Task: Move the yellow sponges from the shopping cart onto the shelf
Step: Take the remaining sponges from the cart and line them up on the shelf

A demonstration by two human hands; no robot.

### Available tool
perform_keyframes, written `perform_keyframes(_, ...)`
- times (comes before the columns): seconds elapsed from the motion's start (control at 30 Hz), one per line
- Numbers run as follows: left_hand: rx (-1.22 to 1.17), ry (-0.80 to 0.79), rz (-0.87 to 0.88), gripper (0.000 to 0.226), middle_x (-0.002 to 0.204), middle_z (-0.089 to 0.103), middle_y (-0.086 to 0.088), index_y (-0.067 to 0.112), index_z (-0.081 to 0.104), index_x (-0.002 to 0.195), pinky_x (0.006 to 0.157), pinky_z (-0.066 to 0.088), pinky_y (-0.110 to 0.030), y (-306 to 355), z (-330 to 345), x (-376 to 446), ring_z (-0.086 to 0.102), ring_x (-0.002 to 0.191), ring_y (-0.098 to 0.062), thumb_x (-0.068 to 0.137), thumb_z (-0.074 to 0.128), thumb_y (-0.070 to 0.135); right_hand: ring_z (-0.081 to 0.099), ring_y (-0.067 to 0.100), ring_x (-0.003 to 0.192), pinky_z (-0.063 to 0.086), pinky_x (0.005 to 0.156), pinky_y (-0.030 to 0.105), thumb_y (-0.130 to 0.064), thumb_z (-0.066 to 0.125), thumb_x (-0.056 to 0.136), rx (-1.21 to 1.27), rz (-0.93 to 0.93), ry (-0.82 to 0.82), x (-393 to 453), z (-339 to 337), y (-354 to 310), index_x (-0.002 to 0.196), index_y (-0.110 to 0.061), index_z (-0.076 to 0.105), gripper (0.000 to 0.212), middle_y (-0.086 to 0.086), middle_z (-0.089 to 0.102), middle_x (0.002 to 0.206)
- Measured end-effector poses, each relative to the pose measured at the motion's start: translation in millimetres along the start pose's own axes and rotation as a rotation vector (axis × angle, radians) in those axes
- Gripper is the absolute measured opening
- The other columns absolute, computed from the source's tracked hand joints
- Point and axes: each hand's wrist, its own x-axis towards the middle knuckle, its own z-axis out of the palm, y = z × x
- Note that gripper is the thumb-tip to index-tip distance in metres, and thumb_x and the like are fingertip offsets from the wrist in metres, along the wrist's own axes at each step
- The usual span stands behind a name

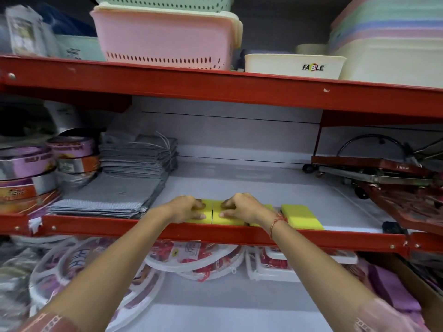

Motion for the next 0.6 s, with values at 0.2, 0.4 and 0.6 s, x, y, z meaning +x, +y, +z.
perform_keyframes(0.2,-0.002,0.030,0.013,0.060,0.151,0.043,0.001,0.016,0.046,0.140,0.114,0.029,-0.030,1.6,-3.4,-5.8,0.038,0.140,-0.020,0.088,0.058,0.043,0.052,0.025,0.126,0.043,0.107,0.034,-0.038,0.065,0.084,0.016,-0.056,0.015,-7.1,0.5,-0.6,0.124,-0.007,0.062,0.051,0.008,0.060,0.134)
perform_keyframes(0.4,0.006,0.035,0.031,0.057,0.151,0.042,0.000,0.019,0.049,0.138,0.113,0.030,-0.030,2.6,-4.8,-14.5,0.040,0.139,-0.021,0.087,0.058,0.043,0.052,0.022,0.128,0.040,0.108,0.031,-0.036,0.067,0.083,0.028,-0.085,0.025,-12.8,-0.3,-3.7,0.126,-0.008,0.060,0.051,0.007,0.059,0.136)
perform_keyframes(0.6,0.010,0.038,0.043,0.054,0.151,0.042,-0.002,0.021,0.051,0.137,0.116,0.029,-0.032,2.3,-4.5,-17.7,0.039,0.139,-0.023,0.088,0.058,0.043,0.051,0.022,0.129,0.038,0.109,0.030,-0.035,0.066,0.084,0.033,-0.098,0.041,-17.9,1.5,-3.2,0.125,-0.007,0.060,0.050,0.006,0.058,0.137)
